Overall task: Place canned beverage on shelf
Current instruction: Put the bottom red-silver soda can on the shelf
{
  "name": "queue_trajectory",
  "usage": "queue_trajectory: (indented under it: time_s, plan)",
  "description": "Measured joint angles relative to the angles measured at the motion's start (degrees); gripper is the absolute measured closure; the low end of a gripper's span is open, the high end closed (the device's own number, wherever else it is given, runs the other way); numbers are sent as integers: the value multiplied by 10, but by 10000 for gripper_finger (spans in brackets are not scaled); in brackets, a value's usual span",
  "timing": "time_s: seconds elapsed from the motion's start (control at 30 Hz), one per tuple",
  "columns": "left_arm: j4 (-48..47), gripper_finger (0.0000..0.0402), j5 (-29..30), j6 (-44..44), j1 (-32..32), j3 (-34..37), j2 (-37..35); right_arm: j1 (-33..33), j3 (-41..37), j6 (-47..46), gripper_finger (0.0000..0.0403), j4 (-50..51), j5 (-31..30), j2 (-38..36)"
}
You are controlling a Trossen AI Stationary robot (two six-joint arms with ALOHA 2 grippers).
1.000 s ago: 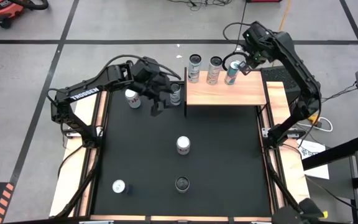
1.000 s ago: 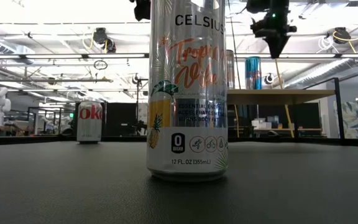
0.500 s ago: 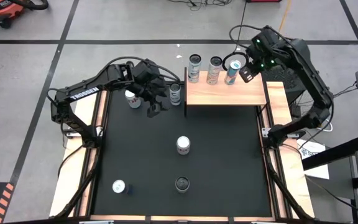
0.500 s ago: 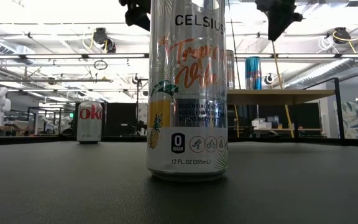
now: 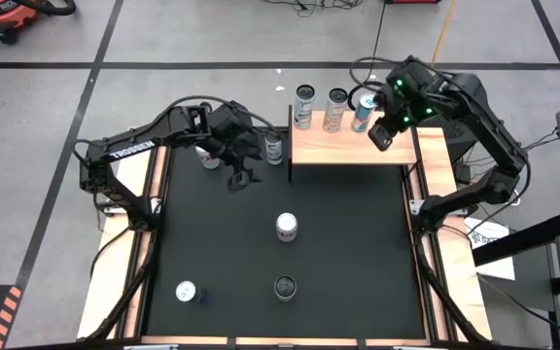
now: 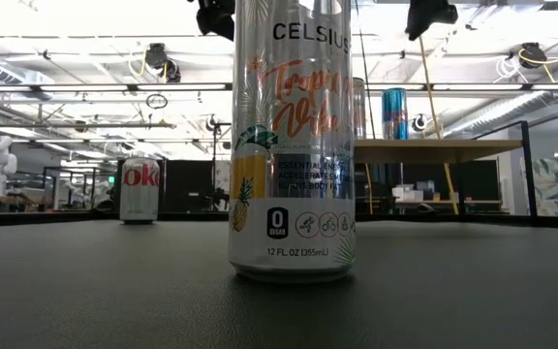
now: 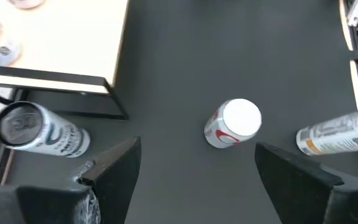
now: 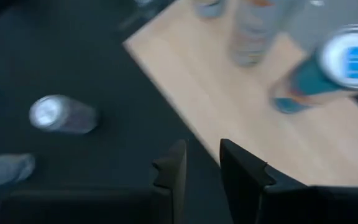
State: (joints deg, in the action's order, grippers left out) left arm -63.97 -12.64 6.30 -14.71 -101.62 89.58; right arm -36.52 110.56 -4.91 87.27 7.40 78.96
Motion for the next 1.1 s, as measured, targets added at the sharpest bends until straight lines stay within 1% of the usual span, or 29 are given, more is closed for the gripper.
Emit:
queue_trajectory:
  time_s: [0.07,0.2,0.33,0.5,0.8,0.97,1.1]
  plan:
    - [-5,84,-1,0,9,0,0,15,0,0,323,0,16,0]
    - [-15,84,-1,0,24,0,0,49,0,-12,320,0,18,0]
    - [-15,84,-1,-1,37,0,0,84,0,-19,301,0,17,0]
    - [-12,84,-1,-30,49,0,0,126,0,-19,258,0,17,0]
    - [-11,84,1,-31,63,0,0,196,0,-20,161,-3,17,7]
    - [-10,84,1,-38,63,0,0,232,0,-66,116,-8,17,17]
    - [-10,84,1,-45,63,0,0,259,0,-111,92,-15,17,30]
